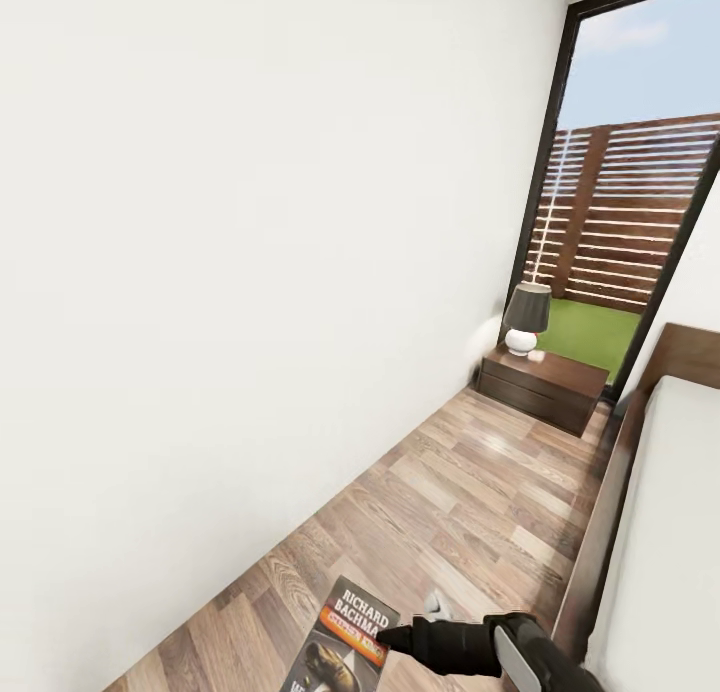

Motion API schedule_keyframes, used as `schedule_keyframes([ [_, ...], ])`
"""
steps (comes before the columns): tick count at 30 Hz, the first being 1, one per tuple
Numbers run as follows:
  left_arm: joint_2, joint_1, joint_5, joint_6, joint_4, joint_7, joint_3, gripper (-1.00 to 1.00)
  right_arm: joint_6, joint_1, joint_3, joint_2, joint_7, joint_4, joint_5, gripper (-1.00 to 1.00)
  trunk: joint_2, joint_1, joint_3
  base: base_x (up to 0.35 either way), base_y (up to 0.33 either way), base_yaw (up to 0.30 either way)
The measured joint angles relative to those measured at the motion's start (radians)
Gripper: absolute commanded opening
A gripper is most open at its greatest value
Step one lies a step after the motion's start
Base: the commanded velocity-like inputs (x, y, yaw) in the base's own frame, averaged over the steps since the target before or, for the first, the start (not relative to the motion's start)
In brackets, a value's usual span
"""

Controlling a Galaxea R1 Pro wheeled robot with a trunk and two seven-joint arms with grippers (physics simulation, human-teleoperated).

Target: In the bedroom, move the book from the bed onto either nightstand, and place the two sandals side by side next to the bed.

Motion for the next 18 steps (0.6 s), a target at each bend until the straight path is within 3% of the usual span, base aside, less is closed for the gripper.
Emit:
schedule_keyframes([
  [18,0.001,0.0,0.0,-0.007,0.0,0.0,0.0,1.0,-0.005,0.035,0.01,0.008,0.0,0.003,0.002,-1.0,0.0,0.0,0.0,0.203,0.155,0.0],
])
